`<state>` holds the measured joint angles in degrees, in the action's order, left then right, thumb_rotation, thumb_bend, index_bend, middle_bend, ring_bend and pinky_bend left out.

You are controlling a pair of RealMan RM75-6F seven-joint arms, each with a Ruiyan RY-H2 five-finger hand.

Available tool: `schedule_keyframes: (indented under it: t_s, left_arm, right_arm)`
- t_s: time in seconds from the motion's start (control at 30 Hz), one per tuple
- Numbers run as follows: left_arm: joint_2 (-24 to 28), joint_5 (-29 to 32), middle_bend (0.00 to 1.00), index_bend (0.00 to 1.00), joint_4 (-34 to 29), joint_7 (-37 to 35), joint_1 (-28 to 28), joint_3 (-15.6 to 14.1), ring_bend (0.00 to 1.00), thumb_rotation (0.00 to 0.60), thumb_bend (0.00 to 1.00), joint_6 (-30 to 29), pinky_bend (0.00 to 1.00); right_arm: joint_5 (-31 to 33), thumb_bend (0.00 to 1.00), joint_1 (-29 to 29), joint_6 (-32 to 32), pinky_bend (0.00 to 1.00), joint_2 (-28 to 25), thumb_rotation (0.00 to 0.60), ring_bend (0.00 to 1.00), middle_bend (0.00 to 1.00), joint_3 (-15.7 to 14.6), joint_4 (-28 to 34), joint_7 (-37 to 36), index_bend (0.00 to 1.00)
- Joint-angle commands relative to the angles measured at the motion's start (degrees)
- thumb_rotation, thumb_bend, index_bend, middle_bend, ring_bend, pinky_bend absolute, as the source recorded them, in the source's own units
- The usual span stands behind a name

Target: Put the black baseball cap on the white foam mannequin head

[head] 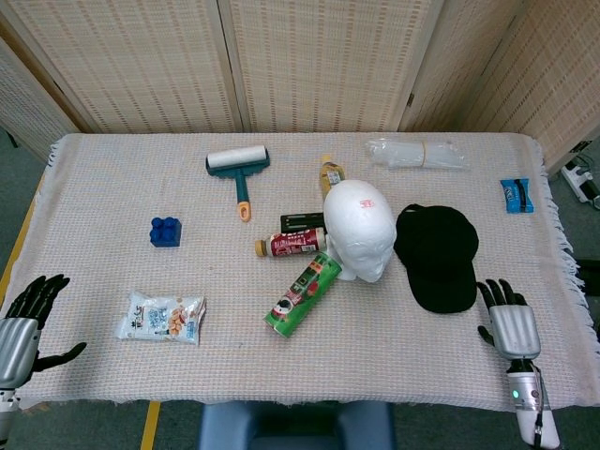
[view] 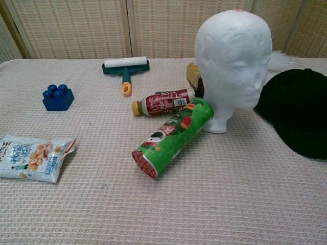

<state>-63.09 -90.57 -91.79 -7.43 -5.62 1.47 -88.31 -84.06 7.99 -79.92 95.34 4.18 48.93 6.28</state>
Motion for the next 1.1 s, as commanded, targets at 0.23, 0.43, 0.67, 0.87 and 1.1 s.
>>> schedule_keyframes:
  t_s: [0.23,0.43,0.67,0.87,1.1]
  left_arm:
    - [0.1,0.4,0.12,0.13,0.1,-0.2,0.1,0.4,0.05,0.600,0.08,-0.3,0.18]
    - [-0.3,1.1,0.13,0.13,0.6,0.6,0.4,1.5,0.05,0.600,0.08,-1.9,0.18]
    - [0.0,1.9,0.13,0.13,0.3,-0.3,0.6,2.0,0.05,0.600,0.08,-2.0,0.18]
    - [1.0,2.5,0.13,0.13,-0.4,-1.6,0.9,2.3,0.05,0.600,0.08,-2.1,0.18]
    - [1.9,2.9,0.13,0.13,-0.8,-3.2,1.0,2.7,0.05,0.600,0.08,-2.3,0.18]
  right_arm:
    - [-1.6,0.11,-0.1,-5.6,0.00,5.4,0.600,0.00,0.00,0.7,-8.3,-7.3,0.39]
    - [-1.8,0.11,0.1,-8.4,0.00,11.0,0.600,0.00,0.00,1.3,-16.8,-11.8,0.43]
    - [-1.8,0.11,0.4,-10.1,0.00,16.4,0.600,0.00,0.00,1.5,-24.7,-12.9,0.45]
    - [-1.4,0.12,1.0,-10.5,0.00,19.8,0.600,0.00,0.00,1.9,-29.9,-14.2,0.46]
    - [-0.9,0.18,2.0,-9.1,0.00,22.5,0.600,0.00,0.00,2.3,-33.7,-14.5,0.46]
